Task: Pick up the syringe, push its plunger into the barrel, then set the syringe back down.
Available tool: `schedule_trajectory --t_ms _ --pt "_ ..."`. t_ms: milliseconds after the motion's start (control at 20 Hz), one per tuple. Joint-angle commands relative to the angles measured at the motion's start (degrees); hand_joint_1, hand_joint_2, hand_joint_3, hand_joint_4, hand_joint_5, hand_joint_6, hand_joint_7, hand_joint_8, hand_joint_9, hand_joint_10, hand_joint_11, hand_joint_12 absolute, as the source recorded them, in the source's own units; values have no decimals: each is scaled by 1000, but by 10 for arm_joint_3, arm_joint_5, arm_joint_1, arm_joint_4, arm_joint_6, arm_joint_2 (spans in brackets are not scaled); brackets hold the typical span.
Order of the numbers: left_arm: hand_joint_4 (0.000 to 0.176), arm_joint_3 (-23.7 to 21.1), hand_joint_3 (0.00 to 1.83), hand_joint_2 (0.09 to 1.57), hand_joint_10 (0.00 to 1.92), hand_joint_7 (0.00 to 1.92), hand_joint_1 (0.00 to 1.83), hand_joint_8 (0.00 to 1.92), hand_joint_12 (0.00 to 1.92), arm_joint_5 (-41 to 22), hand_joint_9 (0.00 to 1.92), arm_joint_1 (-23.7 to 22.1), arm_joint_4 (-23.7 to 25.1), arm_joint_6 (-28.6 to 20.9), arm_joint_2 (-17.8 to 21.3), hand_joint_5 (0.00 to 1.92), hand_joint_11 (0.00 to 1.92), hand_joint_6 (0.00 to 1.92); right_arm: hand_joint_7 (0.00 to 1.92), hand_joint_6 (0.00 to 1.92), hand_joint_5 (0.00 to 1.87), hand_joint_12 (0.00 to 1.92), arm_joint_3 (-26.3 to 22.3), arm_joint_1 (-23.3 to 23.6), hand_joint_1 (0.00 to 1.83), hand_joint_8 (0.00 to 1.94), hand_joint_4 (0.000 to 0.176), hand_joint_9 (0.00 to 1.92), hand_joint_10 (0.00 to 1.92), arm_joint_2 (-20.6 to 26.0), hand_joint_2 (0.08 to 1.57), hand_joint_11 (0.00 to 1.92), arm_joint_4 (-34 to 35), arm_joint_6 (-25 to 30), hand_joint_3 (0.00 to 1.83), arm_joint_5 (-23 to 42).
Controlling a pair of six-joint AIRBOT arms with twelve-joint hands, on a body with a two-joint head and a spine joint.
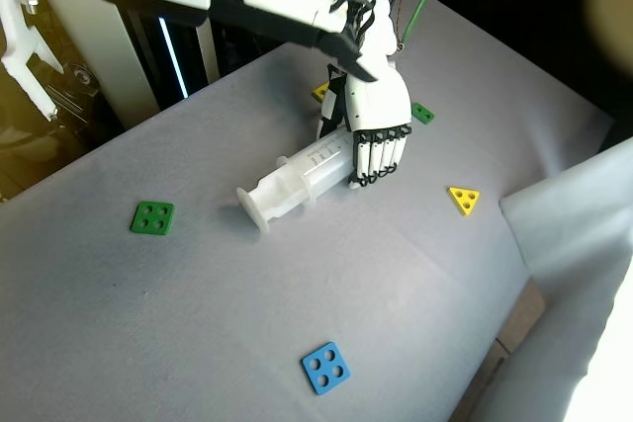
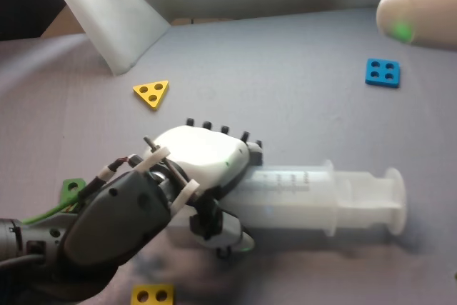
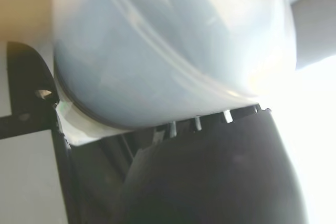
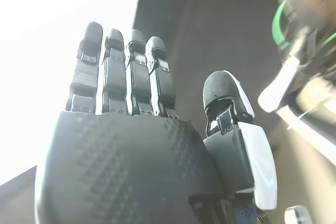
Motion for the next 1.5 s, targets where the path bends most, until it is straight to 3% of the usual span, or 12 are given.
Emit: schedule_trajectory --t_ms 0,100,300,450,700,1000,1150,1450 --pt "0 -3 0 1215 1158 701 1216 1600 1222 -33 680 -15 31 -8 1 913 590 920 197 1 220 414 -4 1 0 0 0 136 0 0 1439 0 7 28 0 -34" --pt "0 -8 0 1215 1158 701 1216 1600 1222 -33 680 -31 31 -12 5 913 590 920 197 1 220 414 -11 -13 0 0 0 136 0 4 1439 0 7 92 0 -74" --pt "0 -21 0 1246 1331 659 1201 1680 1388 -28 591 -61 17 -12 23 846 496 1012 145 0 172 272 -16 -18 0 0 0 99 1 11 1432 0 7 146 0 -77" --pt "0 -29 0 1246 1334 686 1201 1654 1411 -22 590 -82 7 -3 43 819 483 1063 113 1 139 218 -16 -32 0 1 0 75 2 19 1428 0 7 228 0 -78" --pt "0 -31 2 1254 1363 667 1191 1672 1460 6 564 -113 -9 5 71 806 453 1102 168 10 207 327 -15 -48 0 6 0 109 8 30 1431 0 7 330 0 -77" --pt "0 -26 2 1270 1385 631 1186 1731 1450 25 560 -147 -31 5 79 786 462 1111 168 7 211 370 -24 -62 0 3 0 113 7 53 1429 0 7 433 0 -171" --pt "0 -27 1 1281 1423 599 1179 1769 1443 28 554 -157 -44 15 86 785 464 1109 172 3 209 344 -42 -63 0 2 0 111 4 67 1435 0 7 456 2 -292" --pt "0 -29 0 1286 1442 588 1177 1778 1472 36 543 -162 -50 15 91 783 446 1118 175 1 208 345 -49 -111 0 3 0 124 8 93 1422 0 54 464 0 -295"
